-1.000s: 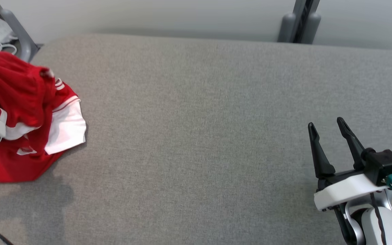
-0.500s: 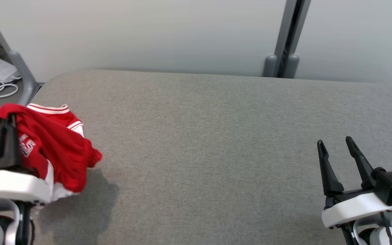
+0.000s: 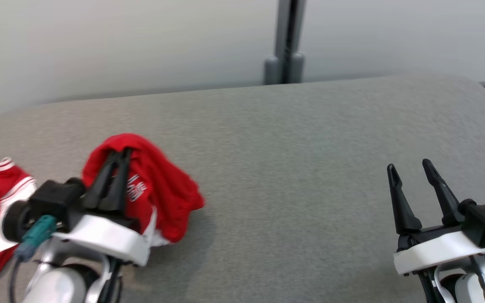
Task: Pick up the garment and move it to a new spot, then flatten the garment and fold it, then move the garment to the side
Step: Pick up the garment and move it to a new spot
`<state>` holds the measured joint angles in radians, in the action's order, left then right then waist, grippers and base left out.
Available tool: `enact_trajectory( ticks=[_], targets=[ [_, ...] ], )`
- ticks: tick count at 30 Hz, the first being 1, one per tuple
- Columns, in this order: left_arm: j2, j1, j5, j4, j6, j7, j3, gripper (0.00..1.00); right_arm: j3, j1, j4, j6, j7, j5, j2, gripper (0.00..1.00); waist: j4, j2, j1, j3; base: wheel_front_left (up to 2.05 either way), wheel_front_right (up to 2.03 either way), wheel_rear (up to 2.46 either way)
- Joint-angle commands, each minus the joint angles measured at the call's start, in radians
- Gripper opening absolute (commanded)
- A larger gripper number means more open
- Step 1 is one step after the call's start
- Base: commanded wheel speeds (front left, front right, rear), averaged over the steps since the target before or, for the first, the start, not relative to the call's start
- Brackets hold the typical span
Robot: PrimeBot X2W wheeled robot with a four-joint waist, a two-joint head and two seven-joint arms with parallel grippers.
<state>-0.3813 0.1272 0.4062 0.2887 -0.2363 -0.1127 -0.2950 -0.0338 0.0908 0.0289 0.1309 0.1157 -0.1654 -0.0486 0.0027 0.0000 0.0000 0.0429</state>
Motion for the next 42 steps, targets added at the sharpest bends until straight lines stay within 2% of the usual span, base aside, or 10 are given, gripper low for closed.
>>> enact_trajectory(
  ticks=[1,8,15,17,18,19,24,30,36,42],
  targets=[
    [0.009,0.030,0.004,-0.010,0.011,0.006,-0.010,0.00,0.004,0.010,-0.002,0.000,0.007,-0.004,-0.005,1.00,-0.075,0.0000,0.0000,0.039,0.00,0.00,0.00],
    [0.070,0.149,-0.009,-0.162,0.079,-0.002,-0.117,0.00,0.012,0.030,0.006,0.000,0.029,-0.028,-0.004,1.00,-0.212,0.0000,0.0000,0.130,0.00,0.00,0.00],
    [0.112,0.189,0.024,-0.396,0.130,0.020,-0.156,0.02,0.019,0.042,0.032,0.000,0.057,-0.049,-0.005,1.00,-0.252,0.0000,0.0000,0.193,0.00,0.00,0.00],
    [0.121,0.191,0.029,-0.442,0.141,0.031,-0.163,0.29,0.022,0.045,0.040,0.000,0.064,-0.053,-0.004,1.00,-0.246,0.0000,0.0000,0.198,0.00,0.00,0.00],
    [0.126,0.193,0.032,-0.458,0.143,0.039,-0.164,0.46,0.021,0.047,0.044,0.000,0.066,-0.054,-0.005,1.00,-0.240,0.0000,0.0000,0.199,0.00,0.00,0.00],
    [0.129,0.196,0.033,-0.470,0.147,0.048,-0.165,1.00,0.021,0.049,0.047,0.000,0.068,-0.055,-0.004,1.00,-0.233,0.0000,0.0000,0.198,0.00,0.00,0.00],
    [0.148,0.168,0.036,-0.470,0.134,0.108,-0.162,1.00,0.020,0.058,0.071,0.000,0.075,-0.048,-0.005,1.00,-0.170,0.0000,0.0000,0.172,0.00,0.00,0.00],
    [0.152,0.109,0.053,-0.416,0.091,0.186,-0.119,1.00,0.030,0.044,0.082,0.000,0.068,-0.032,-0.005,1.00,-0.091,0.0000,0.0000,0.130,0.00,0.00,0.00],
    [0.135,0.045,0.075,-0.398,0.042,0.277,-0.040,1.00,0.037,0.031,0.083,0.000,0.057,-0.021,-0.005,1.00,-0.033,0.0000,0.0000,0.089,0.00,0.00,0.00],
    [0.114,0.008,0.111,-0.401,0.034,0.321,0.027,1.00,0.043,0.016,0.074,0.000,0.041,-0.004,-0.005,1.00,0.000,0.0000,0.0000,0.054,0.00,0.00,0.00]
  ],
)
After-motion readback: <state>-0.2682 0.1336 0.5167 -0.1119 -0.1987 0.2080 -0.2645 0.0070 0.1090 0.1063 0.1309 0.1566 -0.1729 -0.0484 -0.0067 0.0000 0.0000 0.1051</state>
